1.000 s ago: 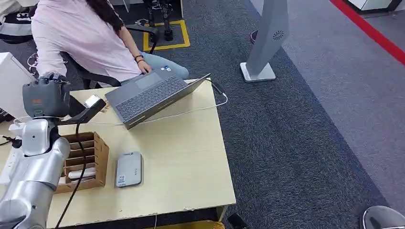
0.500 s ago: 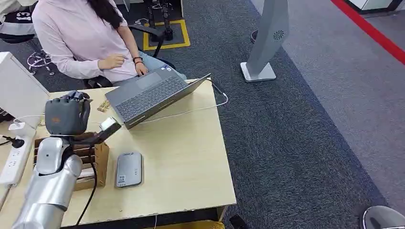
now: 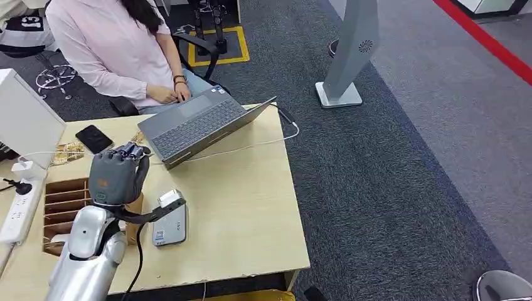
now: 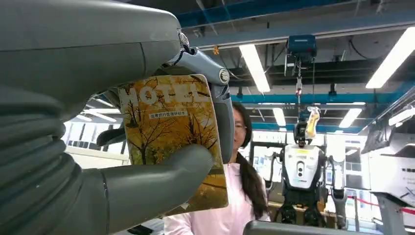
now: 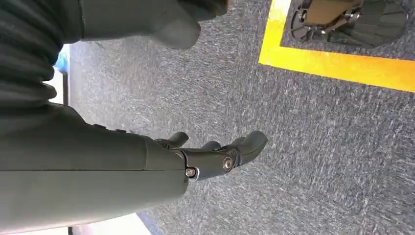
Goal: Pass the card to the sensor for recognition and then transmit it.
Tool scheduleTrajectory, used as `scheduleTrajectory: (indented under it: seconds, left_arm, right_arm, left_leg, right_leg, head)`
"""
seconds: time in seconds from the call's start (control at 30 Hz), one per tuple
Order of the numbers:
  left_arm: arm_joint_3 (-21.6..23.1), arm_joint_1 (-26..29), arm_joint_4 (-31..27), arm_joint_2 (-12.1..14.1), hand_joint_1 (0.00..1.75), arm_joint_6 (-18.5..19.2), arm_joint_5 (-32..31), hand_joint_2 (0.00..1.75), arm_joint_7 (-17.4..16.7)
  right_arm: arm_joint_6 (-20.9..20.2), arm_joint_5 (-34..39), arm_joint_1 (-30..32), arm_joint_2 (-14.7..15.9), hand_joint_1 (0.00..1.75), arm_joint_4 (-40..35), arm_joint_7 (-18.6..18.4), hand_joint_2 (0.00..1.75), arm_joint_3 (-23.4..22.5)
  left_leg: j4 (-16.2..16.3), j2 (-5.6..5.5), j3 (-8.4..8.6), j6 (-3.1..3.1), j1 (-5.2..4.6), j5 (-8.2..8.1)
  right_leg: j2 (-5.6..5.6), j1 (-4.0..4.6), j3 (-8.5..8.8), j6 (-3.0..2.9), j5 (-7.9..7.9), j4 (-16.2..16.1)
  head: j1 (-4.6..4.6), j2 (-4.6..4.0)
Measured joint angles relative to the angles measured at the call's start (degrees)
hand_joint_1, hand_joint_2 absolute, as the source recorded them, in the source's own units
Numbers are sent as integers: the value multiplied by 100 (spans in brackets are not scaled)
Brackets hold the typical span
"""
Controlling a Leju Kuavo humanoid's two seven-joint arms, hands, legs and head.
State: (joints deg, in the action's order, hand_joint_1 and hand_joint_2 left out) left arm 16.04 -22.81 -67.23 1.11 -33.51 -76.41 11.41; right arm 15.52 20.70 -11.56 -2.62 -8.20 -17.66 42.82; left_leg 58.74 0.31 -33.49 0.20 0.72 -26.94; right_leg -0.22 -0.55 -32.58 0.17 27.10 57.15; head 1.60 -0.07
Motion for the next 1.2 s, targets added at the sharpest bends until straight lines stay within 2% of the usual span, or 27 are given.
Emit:
scheduleTrajectory:
  seconds: [0.3,0.63,0.73,0.87,1.2]
  left_arm:
    - [282,266,-288,7,175,168,-155,175,-225]
    - [396,977,-487,168,175,275,-634,175,-555]
    - [402,1052,-494,199,175,470,-706,175,-658]
    - [406,1098,-398,234,175,955,-673,175,-822]
    - [409,1090,-252,258,175,1093,-680,175,-835]
  right_arm:
    - [74,103,36,35,0,0,55,175,-2]
    - [123,271,183,72,0,0,140,175,-59]
    - [122,284,197,81,0,0,138,175,-61]
    - [122,323,228,98,0,0,160,175,-63]
    - [120,323,241,111,0,0,157,175,-63]
  left_leg:
    - [0,0,-2,1,-1,-1]
    - [-1,-1,-2,1,0,-2]
    - [-1,0,-2,1,0,-2]
    - [-1,-1,-2,1,0,-1]
    - [-1,-1,-2,1,0,-1]
  right_leg:
    - [0,-1,0,0,1,-1]
    - [-1,0,-1,2,4,-1]
    - [-1,0,-1,2,3,-1]
    - [-2,0,0,2,3,-1]
    - [-1,0,-1,2,3,-1]
  head:
    - [0,0]
    - [0,0]
    - [0,0]
    - [2,0]
    - [0,0]
